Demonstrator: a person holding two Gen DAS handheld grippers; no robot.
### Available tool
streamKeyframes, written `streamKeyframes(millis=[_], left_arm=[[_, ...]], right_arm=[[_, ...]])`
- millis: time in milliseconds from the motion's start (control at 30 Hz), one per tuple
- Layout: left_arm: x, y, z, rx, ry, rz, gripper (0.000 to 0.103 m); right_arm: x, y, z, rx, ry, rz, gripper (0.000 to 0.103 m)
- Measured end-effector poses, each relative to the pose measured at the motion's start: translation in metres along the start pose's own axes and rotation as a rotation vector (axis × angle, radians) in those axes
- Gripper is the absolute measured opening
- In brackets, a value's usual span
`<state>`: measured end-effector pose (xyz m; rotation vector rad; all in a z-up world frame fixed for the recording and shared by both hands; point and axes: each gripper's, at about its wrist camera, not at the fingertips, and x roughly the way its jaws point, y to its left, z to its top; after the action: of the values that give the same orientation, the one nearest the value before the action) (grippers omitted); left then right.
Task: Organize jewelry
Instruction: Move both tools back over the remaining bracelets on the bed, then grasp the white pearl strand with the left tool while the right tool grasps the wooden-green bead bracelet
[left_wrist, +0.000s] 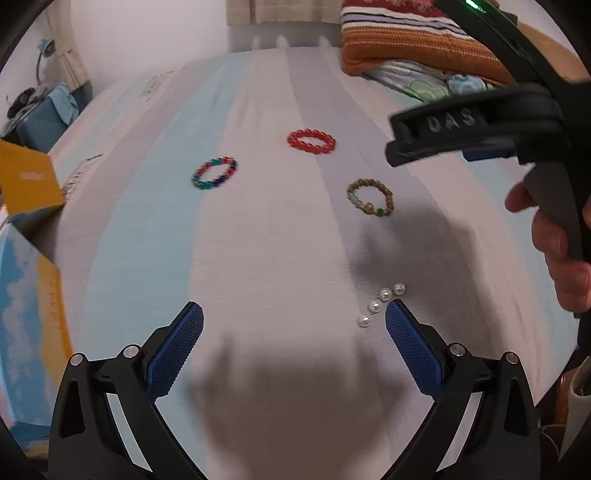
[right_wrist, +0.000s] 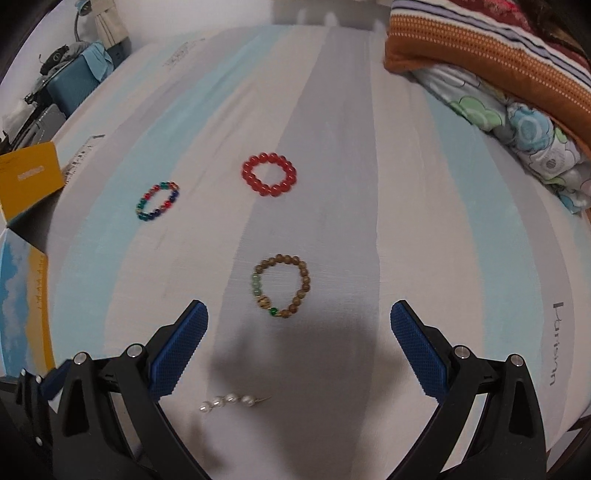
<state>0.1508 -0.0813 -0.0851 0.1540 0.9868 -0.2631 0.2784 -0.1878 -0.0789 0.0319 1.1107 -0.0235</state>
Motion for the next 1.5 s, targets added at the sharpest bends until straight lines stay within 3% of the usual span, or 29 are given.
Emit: streamKeyframes(millis=[233, 600, 833, 933, 1033, 1167, 1333, 1500], left_arm=[[0.026, -0.025, -0.001, 0.031, 0.003, -0.013, 0.097], [0.06, -0.035, -0.005, 0.044, 0.008, -0.043, 0.096], [0.074, -0.034, -0.009, 0.061, 0.04, -0.025, 0.087], [0.076, -0.033, -0.009, 0.071, 0.044, -0.017, 0.08], [0.076, -0.034, -0.008, 0.08, 0.052, -0.018, 0.064], [0.075, -0.032, -0.007, 0.095, 0.064, -0.028, 0.042], [0.072, -0.027, -0.005, 0.086, 0.084, -0.053, 0.014], [0.069, -0.021, -0.003, 0.063, 0.093, -0.09, 0.01]], right_arm=[[0.028, -0.01, 0.003, 0.019, 0.053, 0.051, 0.088], [0.077, -0.012, -0.002, 0.063, 0.159, 0.074, 0.056], [0.084, -0.014, -0.005, 0.086, 0.164, 0.082, 0.047], [0.087, -0.013, -0.007, 0.084, 0.17, 0.063, 0.04], [0.089, -0.013, -0.008, 0.083, 0.173, 0.061, 0.035], [0.091, -0.014, -0.007, 0.085, 0.173, 0.066, 0.017], [0.09, -0.018, -0.008, 0.094, 0.172, 0.063, 0.008], [0.087, -0.015, -0.007, 0.099, 0.164, 0.062, 0.008]])
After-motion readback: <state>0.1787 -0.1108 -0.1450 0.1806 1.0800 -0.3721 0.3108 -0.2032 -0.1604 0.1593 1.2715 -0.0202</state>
